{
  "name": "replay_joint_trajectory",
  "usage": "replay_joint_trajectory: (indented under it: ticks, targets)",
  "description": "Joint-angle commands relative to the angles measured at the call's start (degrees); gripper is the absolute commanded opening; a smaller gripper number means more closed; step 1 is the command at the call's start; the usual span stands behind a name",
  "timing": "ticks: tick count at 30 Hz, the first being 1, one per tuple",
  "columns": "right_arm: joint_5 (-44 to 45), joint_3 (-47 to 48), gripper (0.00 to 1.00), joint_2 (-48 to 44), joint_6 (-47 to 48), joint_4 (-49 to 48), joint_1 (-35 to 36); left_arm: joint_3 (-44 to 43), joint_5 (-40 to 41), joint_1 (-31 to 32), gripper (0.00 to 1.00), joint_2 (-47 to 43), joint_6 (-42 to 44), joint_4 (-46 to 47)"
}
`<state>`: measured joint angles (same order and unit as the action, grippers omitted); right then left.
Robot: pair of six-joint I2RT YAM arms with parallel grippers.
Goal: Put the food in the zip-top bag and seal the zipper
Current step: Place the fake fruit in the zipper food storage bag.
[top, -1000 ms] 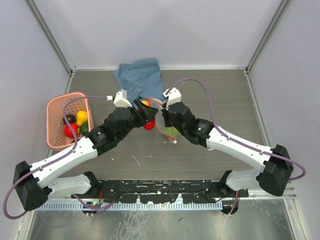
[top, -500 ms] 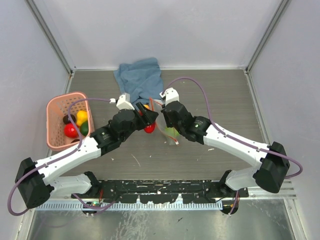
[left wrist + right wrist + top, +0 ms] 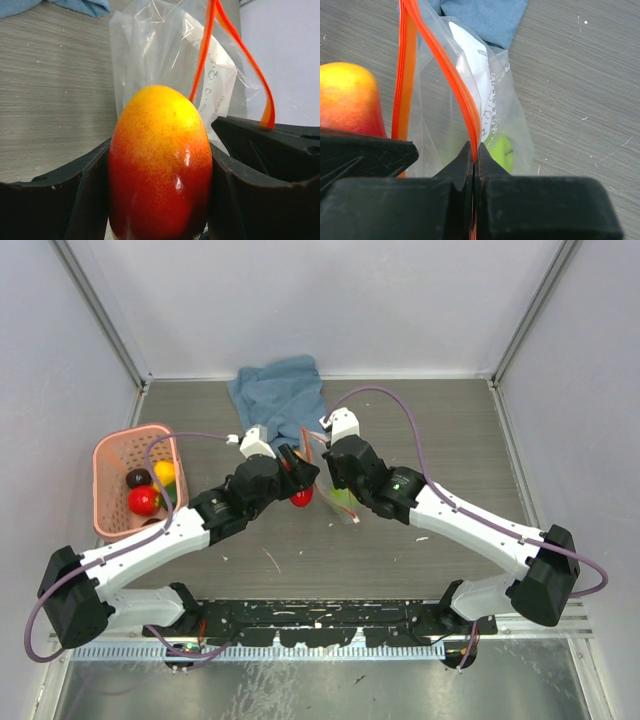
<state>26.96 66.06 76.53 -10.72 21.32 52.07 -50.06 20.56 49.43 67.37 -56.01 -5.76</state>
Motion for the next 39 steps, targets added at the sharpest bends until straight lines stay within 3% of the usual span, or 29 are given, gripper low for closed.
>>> replay_joint_trajectory:
  ticks: [1, 13, 19, 23, 33, 39]
  targets:
    - [0.64, 2.93, 0.00, -0.38, 0.75, -1.47, 0.40, -5.42, 0.52, -0.10, 0.29, 1.34, 1.79, -2.68]
    - [2.77, 2.11, 0.01, -0.15, 0.49, -2.25, 0.48, -13.32, 4.84, -0.04, 0.22, 8.97, 5.17, -17.29]
    - [8.46, 1.40, 0.00, -0.59, -0.11, -2.31, 0.42, -13.27, 11.35, -0.11, 0.12, 7.42, 6.24, -24.45]
    - [9.15, 0.38, 0.01, -0.51, -0.25, -3.36, 0.36, -12.94, 13.50, -0.04, 0.12, 4.19, 6.49, -27.24]
    - [2.91, -1.60, 0.01, 0.19, -1.42, -7.30, 0.48, -11.52, 3.72, -0.08, 0.20, -1.92, 6.88, -18.11]
    - [0.27, -1.89, 0.01, 0.07, -2.82, -8.35, 0.48, -10.12, 0.11, -0.05, 0.18, -2.87, 5.35, -8.01]
